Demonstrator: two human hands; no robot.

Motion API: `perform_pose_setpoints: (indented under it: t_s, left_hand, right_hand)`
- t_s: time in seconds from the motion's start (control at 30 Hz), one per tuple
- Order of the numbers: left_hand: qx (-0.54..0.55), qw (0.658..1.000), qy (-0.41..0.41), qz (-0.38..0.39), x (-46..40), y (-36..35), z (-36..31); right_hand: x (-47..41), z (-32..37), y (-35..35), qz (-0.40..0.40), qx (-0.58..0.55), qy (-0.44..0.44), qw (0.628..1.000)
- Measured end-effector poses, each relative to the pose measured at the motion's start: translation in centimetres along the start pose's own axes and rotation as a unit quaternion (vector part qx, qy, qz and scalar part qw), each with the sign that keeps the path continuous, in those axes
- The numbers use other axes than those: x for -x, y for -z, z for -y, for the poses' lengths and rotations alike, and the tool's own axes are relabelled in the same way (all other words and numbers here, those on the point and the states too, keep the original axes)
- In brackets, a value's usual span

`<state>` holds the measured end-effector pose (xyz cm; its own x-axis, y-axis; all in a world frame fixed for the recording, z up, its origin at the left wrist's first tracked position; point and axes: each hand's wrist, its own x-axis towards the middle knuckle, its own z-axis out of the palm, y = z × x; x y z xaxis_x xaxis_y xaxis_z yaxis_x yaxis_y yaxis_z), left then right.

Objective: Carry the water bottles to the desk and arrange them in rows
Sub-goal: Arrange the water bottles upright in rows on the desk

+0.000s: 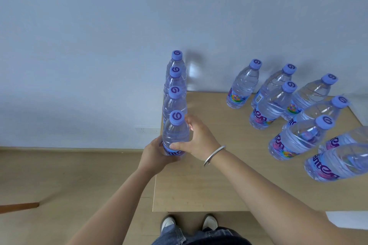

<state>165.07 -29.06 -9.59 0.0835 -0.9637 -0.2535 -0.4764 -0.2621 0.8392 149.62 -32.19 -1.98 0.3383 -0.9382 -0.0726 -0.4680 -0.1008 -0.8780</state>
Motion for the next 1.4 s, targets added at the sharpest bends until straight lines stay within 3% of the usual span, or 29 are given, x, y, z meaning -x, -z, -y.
perform_pose_setpoints:
  t_s: [0.13, 0.27, 0.53, 0.73, 0.93, 1.23, 1.4]
  left_hand:
    - [-0.013, 1.000, 0.014, -0.021, 0.7, -0.4, -0.2]
    - [-0.072, 0.992, 0.078, -0.070, 3.5, -2.4, 0.0]
    - [-0.080, 0.997, 0.007, 0.005, 6.4, -6.5, -2.6]
    - [-0.064, 0.997, -0.038, 0.027, 2.2, -8.1, -7.5]
    - [-0.035, 0.999, -0.024, 0.030, -2.4, -8.8, -11.8]
    - [-0.034, 0.999, 0.008, 0.002, -5.2, -9.2, -14.0]
    - [-0.003, 0.999, 0.037, 0.007, -5.2, -9.1, -13.6]
  right_hand:
    - [0.3, -0.5, 0.6, 0.019, 0.004, 0.017, 1.000]
    - [0.8, -2.3, 3.3, 0.021, 0.024, -0.018, 0.999]
    - [-2.2, -5.1, 10.6, -0.214, 0.006, -0.116, 0.970]
    - [-4.7, -5.7, 13.5, -0.283, 0.011, -0.132, 0.950]
    - [-8.2, -6.4, 14.8, -0.336, -0.014, -0.184, 0.924]
    - [-13.7, -7.6, 15.5, -0.373, 0.014, -0.229, 0.899]
    - [-13.6, -7.5, 15.3, -0.354, 0.049, -0.198, 0.913]
